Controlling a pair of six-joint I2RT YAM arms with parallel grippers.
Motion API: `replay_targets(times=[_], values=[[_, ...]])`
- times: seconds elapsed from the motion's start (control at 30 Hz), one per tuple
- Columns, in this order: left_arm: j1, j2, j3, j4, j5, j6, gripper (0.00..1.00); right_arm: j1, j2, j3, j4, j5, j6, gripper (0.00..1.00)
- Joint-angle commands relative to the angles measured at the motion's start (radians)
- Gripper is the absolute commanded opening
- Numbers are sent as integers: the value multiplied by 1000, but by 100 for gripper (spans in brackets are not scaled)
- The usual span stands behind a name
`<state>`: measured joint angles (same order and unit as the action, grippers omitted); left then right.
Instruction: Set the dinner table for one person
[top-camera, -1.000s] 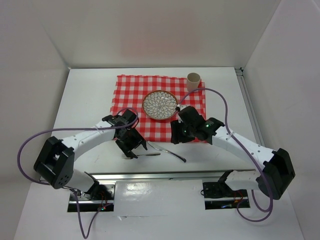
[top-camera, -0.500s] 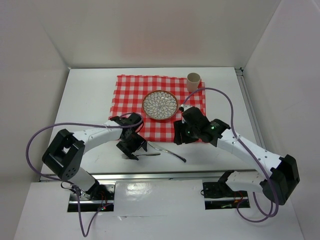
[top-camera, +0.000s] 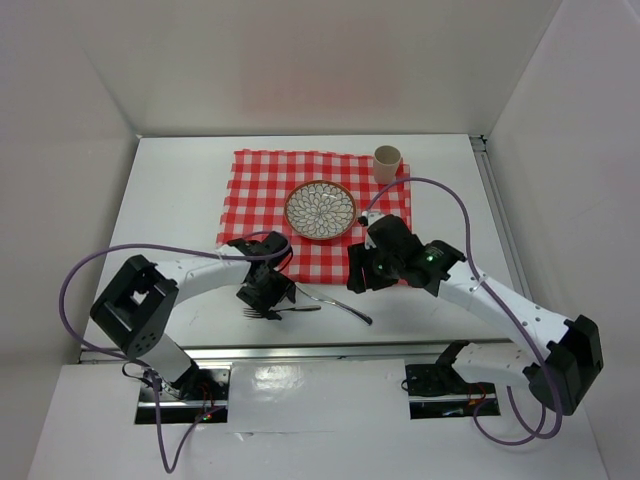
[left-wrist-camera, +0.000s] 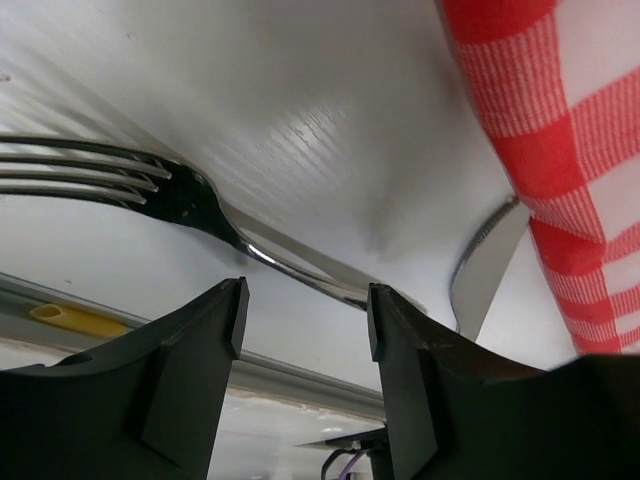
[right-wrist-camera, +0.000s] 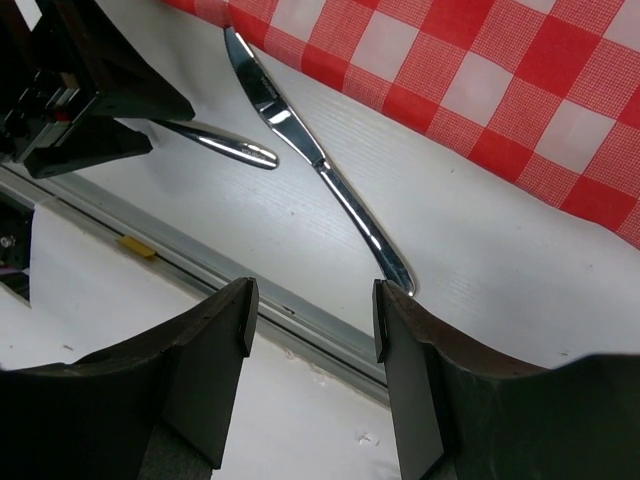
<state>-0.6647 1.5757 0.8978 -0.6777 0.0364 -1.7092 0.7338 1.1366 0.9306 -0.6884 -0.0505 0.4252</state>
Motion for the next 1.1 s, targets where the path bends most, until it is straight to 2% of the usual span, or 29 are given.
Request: replay_targets(times=[0.0,0.1,0.23,0.4,0.43,0.5,0.53,0.57,0.73,0.93,1.03,1.07], values=[[-6,30,-14,20,-24,-82,67,7,-28,-7,4,-26,-11,61],[-18,41,-39,29,-33,-105,66,7,-28,-16,4,-26,-20,61],[-27,66,-50,49,-33,-130,59,7,-28,-16,15,-26,-31,61],[-36,66,-62,49,-33,-153,29,7,-17,-16,24,-35,-40,61],[-36,57,-82,49,-33,-165,20,7,-8,-16,35,-35,-51,61],[-36,26,-97,49,-33,-176,13,7,2,-16,35,-35,-60,61],[-36,14,-109,40,-33,-187,3,7,11,-16,44,-35,-69,61],[-36,1,-109,27,-44,-196,0,7,21,-16,44,-35,-69,61],[-58,-97,-100,-63,-78,-205,0,7,41,-7,53,-35,-89,61],[-134,-253,-4,-255,-177,-207,0,7,60,2,73,-35,-98,61],[-134,-278,94,-377,-309,-147,0,7,60,13,73,-35,-98,61],[-122,-278,139,-400,-385,-85,0,7,60,25,82,-26,-98,61]])
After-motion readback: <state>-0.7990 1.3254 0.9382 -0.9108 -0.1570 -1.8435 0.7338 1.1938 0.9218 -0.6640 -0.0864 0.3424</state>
